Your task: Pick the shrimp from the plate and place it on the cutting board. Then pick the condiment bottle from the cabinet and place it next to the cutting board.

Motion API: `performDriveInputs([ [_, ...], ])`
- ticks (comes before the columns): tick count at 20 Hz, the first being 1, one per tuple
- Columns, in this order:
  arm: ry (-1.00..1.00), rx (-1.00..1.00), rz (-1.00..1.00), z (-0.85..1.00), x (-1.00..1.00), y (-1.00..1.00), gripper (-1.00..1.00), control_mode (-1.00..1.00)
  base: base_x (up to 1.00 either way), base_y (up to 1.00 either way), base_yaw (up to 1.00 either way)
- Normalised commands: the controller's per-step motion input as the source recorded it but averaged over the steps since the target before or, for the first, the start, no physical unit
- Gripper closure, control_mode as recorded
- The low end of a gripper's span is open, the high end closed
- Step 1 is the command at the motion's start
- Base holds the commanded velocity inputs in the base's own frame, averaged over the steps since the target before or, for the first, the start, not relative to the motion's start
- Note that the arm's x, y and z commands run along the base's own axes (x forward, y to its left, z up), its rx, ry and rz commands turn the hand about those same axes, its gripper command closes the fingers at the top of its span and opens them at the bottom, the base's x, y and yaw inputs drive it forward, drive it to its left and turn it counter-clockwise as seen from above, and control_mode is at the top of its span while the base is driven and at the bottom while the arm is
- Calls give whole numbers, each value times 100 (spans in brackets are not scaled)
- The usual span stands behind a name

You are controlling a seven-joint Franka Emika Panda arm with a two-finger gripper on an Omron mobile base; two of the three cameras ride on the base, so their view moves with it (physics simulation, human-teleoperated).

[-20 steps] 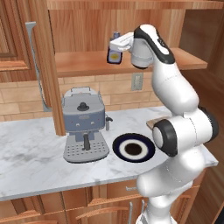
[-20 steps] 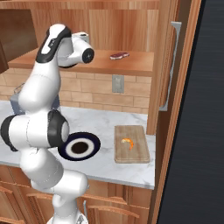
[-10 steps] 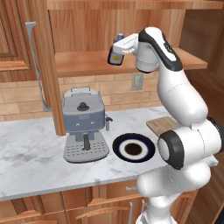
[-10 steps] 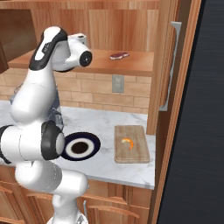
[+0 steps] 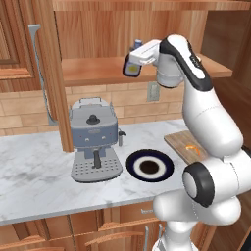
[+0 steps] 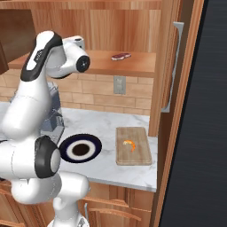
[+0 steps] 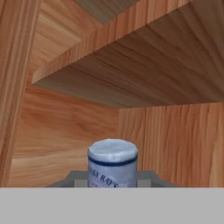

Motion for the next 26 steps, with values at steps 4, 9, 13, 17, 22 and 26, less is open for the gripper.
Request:
performDriveInputs([
  [4, 0, 0, 0, 4, -46, 0, 100, -100, 0, 0, 0],
  [9, 0, 0, 0, 2, -44, 0, 100, -100, 0, 0, 0],
  [13, 1, 1, 0, 0, -39, 0, 100, -100, 0, 0, 0],
  [17, 4, 3, 0, 0, -40, 0, 100, -100, 0, 0, 0],
  [22, 3, 3, 0, 0, -41, -2, 100, -100, 0, 0, 0],
  [26, 4, 2, 0, 0, -44, -6, 100, -100, 0, 0, 0],
])
